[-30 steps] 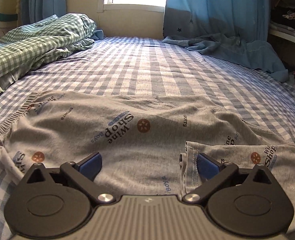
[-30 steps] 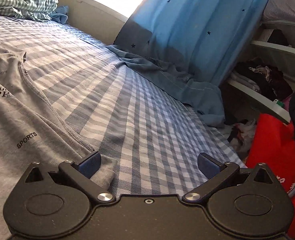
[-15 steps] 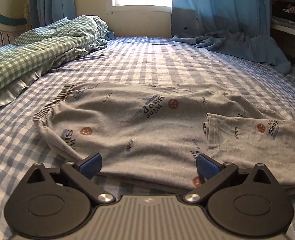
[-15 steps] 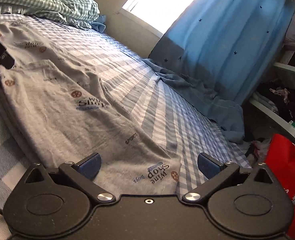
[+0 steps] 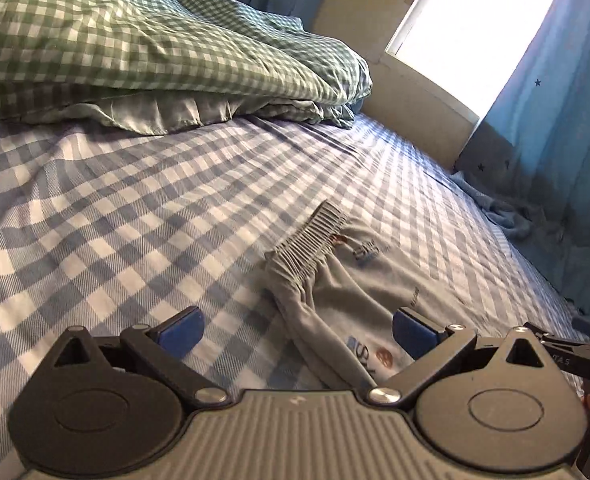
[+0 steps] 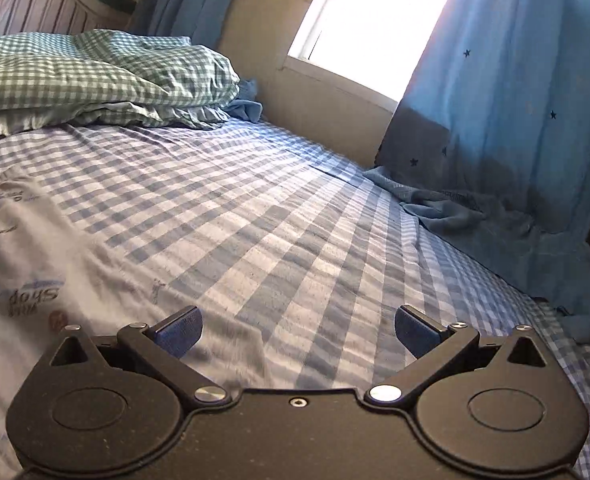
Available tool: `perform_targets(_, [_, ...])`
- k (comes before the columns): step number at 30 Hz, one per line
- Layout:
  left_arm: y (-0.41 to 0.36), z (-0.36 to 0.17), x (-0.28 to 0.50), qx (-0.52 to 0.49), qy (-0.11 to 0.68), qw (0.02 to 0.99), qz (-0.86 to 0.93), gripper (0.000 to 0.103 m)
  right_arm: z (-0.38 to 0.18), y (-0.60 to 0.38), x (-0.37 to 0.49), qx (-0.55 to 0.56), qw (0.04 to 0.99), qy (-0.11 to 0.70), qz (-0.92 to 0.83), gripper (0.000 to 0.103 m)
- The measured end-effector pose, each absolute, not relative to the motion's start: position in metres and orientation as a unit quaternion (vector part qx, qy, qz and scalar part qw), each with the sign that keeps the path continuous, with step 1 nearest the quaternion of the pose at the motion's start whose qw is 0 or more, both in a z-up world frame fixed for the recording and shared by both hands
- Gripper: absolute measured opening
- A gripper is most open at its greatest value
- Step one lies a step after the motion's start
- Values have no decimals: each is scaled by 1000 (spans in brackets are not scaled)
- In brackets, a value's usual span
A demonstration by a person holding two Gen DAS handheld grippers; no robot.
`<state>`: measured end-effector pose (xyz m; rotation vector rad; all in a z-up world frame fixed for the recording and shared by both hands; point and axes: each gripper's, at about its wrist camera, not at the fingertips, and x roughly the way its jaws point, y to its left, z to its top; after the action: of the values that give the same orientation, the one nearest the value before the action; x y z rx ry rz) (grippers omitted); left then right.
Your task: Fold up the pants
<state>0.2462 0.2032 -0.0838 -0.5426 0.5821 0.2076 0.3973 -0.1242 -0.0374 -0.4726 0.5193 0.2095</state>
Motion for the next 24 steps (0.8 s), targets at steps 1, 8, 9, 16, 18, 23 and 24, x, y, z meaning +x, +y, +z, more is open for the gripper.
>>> perform_targets(1, [206,-85,250,-269,282,916,98,103,-46,-119,409,-247,926,270,98,102])
perform_targets(8, [216,-90,267,-300,274,911,76,103,-52,-124,414,-263,922,279,59,102])
perform_targets(9, [217,-89,268,-303,274,910,72,103,-45,-126,402,-259,926,266,63,102])
perform_targets(16, [228,-94,280,-339,257,903,68,86,-27,-158,268,-203,943,241,106,102])
perform_targets(18, [233,-98,285,-338,261,902,69,73,-33,-168,234,-178,946,249,102,102])
perform_targets(23, [238,-104,285,-345,268,897,69,60,-47,-183,195,-125,953,269,67,102])
perform_targets(24, [237,-104,286,-346,269,896,71,60,-50,-182,193,-126,952,270,65,102])
